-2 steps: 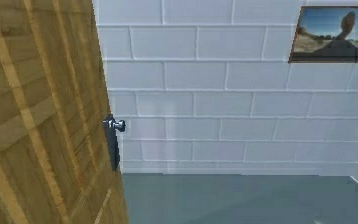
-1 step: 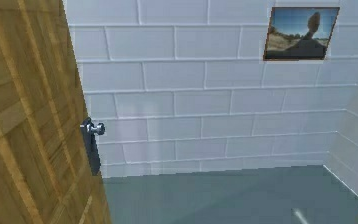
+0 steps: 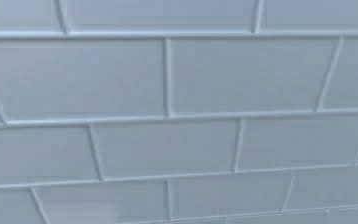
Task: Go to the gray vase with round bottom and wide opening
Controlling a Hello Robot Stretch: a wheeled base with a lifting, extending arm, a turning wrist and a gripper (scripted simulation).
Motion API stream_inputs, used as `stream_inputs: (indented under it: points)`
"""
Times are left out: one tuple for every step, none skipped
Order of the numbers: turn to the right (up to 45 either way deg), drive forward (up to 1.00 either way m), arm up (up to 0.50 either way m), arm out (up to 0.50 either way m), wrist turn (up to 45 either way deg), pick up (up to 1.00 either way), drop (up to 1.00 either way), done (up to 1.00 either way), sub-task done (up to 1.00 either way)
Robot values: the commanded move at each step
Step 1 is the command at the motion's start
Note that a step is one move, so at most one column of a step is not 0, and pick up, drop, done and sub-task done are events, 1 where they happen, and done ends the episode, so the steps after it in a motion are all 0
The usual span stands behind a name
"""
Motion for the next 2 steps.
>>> stream_inputs:
  points:
    - [9.0,0.00,0.00,0.00,0.0,0.00,0.00,0.00,0.00]
    - [0.0,0.20,0.00,0.00,0.0,0.00,0.00,0.00,0.00]
